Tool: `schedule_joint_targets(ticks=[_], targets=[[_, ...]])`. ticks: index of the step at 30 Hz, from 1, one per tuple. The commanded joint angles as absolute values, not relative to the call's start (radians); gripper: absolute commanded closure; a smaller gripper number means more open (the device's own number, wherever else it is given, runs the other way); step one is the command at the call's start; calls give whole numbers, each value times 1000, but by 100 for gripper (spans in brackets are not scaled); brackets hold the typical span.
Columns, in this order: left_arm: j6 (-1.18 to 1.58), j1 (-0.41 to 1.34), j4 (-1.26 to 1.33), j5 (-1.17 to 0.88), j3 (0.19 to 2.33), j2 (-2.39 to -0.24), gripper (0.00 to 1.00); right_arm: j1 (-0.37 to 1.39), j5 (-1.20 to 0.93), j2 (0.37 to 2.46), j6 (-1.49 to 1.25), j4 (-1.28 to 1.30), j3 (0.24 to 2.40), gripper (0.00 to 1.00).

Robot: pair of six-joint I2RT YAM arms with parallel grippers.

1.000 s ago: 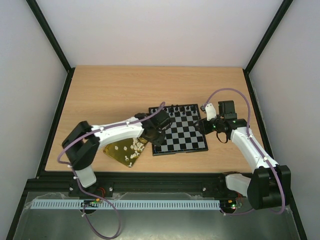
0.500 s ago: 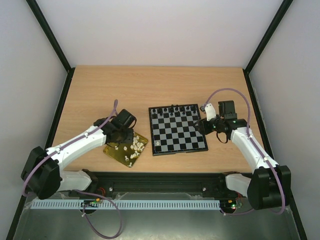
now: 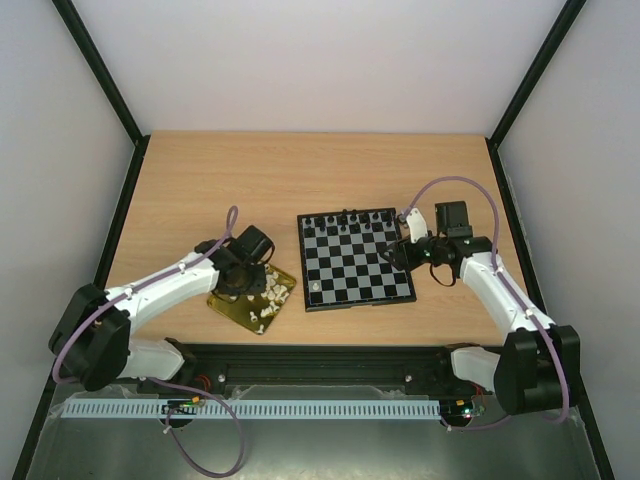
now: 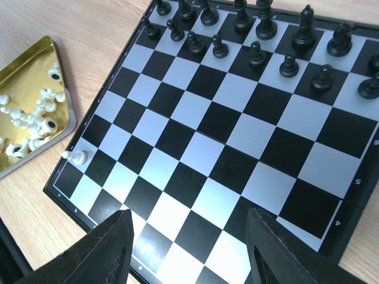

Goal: Set up the chess pieces on the board

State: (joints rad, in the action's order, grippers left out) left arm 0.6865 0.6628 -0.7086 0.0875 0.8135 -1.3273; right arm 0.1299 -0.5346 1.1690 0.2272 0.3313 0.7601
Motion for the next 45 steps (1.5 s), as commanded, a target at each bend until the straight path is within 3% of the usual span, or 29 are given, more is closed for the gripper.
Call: schedule_joint_targets(ticks=[1,13,24,34,45], targets=[[725,667,-696,120,751,-1327,75,127,-595,1197,229,373,792,45],[690,672,-600,130,721,-1439,77,126,-561,1080,247,372,753,44],[706,675,-613,117,720,-1405,92,127,-594,1107,249,376,757,43],[632,761,-665,116,940,-1332,94,126,-457,1126,197,354,773,46],[441,950,-692,105,1240,-1692,94,103,-303,1121,149,316,764,45]])
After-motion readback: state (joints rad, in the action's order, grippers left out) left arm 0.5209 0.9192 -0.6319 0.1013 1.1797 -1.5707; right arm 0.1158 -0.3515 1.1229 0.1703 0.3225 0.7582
